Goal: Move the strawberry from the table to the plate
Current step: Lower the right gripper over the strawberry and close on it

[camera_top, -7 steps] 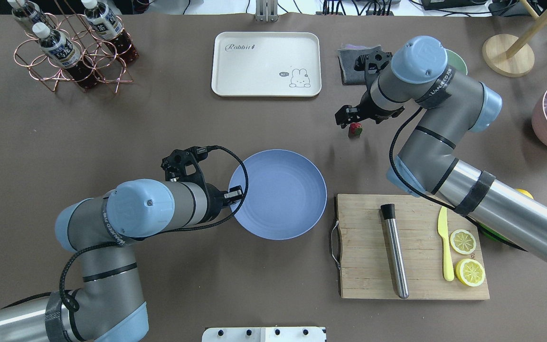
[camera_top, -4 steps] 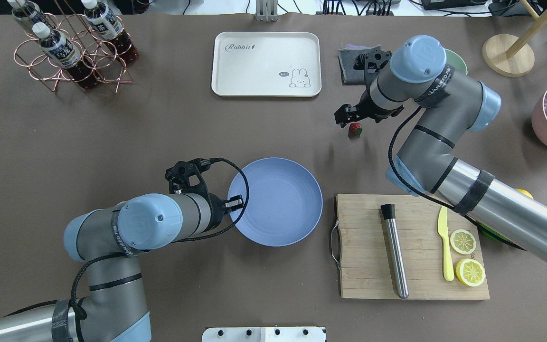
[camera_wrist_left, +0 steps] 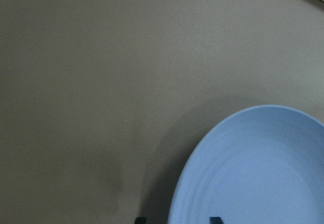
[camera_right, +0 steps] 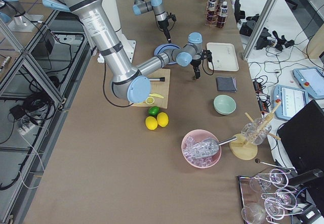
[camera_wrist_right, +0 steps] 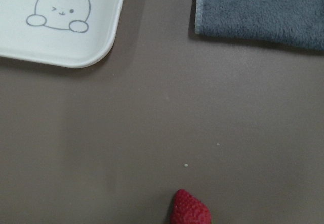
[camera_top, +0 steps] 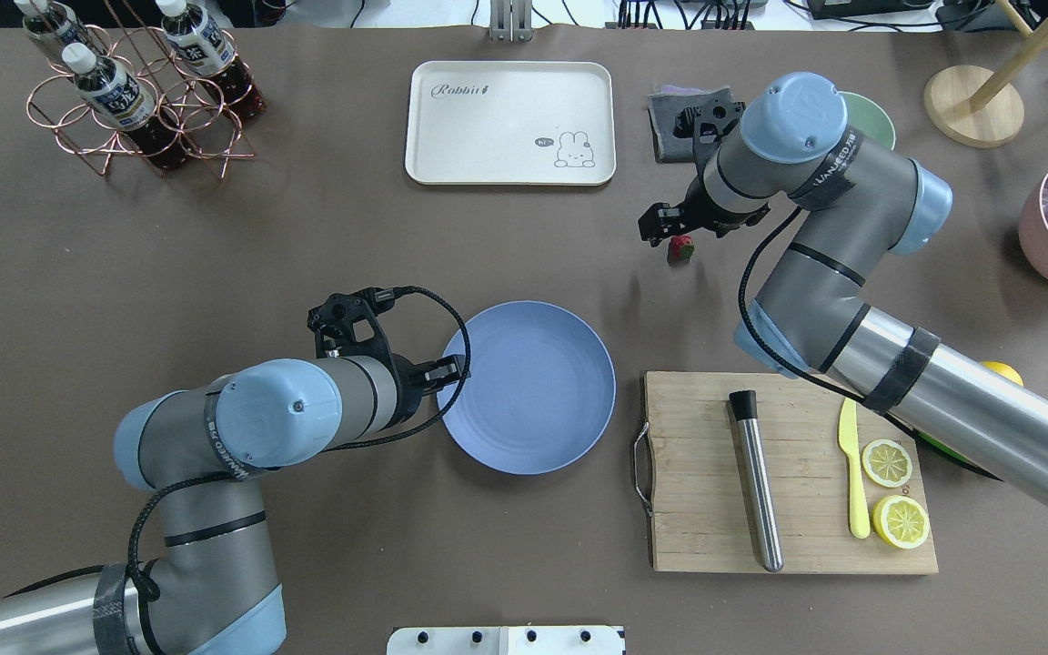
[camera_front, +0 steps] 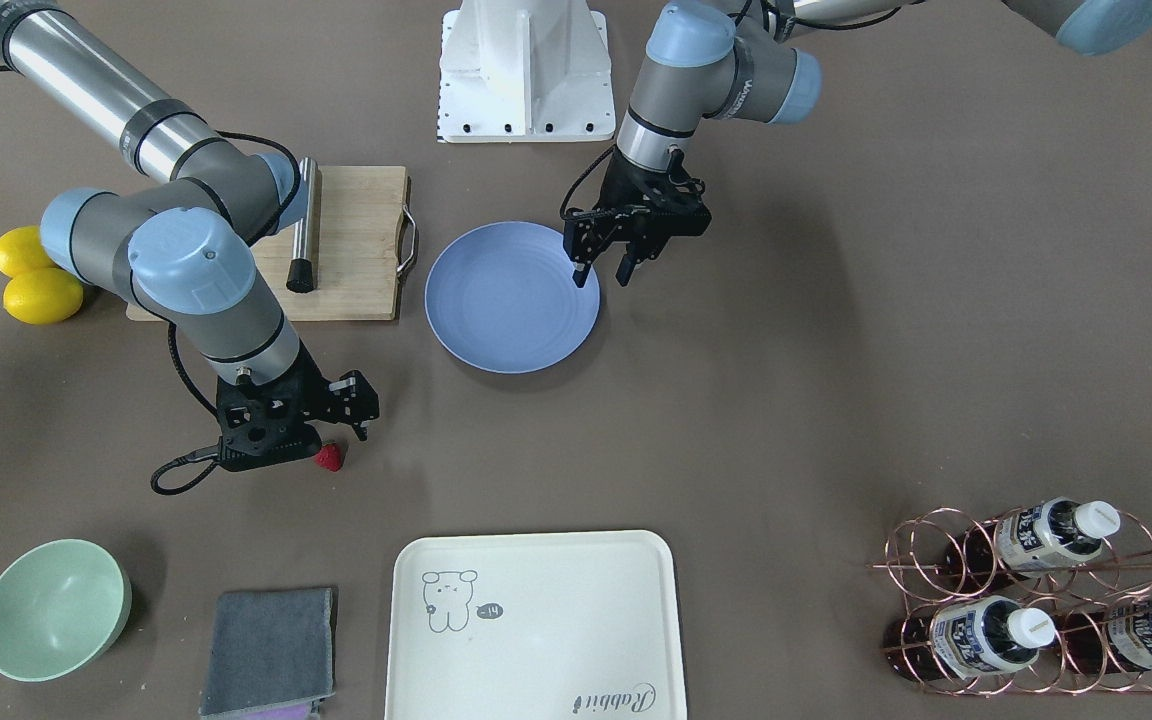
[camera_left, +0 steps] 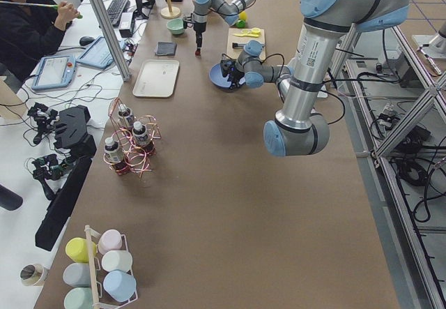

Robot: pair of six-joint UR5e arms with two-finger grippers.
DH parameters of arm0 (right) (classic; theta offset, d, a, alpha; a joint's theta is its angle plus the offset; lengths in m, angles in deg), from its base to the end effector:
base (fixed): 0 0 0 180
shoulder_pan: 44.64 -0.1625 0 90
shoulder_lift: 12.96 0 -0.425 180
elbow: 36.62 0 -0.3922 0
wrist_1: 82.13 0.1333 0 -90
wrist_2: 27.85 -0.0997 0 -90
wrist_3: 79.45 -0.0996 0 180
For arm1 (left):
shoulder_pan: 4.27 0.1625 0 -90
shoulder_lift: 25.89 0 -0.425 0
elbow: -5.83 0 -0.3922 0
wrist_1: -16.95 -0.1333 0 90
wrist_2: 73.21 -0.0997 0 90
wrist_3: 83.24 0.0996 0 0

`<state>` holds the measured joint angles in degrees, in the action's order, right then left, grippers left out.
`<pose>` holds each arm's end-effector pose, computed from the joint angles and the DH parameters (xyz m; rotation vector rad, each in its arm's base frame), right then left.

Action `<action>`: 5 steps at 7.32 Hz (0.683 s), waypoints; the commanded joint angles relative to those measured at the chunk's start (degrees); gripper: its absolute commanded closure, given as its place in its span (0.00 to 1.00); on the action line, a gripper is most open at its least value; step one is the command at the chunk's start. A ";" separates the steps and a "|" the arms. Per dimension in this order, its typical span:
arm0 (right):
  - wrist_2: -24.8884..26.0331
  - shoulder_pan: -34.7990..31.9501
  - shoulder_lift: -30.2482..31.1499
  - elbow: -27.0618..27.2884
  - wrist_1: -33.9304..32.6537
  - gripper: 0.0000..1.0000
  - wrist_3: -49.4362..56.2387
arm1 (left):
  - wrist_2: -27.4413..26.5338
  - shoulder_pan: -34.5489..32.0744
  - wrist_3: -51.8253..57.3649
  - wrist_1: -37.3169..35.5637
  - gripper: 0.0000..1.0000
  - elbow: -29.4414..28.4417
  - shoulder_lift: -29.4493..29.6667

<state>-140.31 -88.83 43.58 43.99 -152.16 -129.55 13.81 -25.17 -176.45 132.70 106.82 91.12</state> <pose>-0.4557 -0.5758 0.3540 0.2313 -0.8122 -0.0802 0.5442 -0.3560 0.2543 0.2187 1.1005 -0.4050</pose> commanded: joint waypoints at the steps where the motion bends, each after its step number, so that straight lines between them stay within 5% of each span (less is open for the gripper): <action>1: 0.40 0.16 -0.65 -1.67 0.77 0.08 0.00 | 0.17 -0.90 0.05 0.09 0.02 0.43 0.06; 3: 0.40 0.24 0.06 -6.06 7.88 0.08 0.00 | 0.25 -1.43 0.14 0.09 0.02 0.70 0.06; 5: 0.23 0.24 -0.38 -5.55 7.81 0.08 -0.26 | 1.66 -1.96 0.22 0.09 0.02 0.61 -0.03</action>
<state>-139.95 -88.59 43.45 38.43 -144.79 -129.65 14.92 -26.78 -176.31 132.78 107.44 91.17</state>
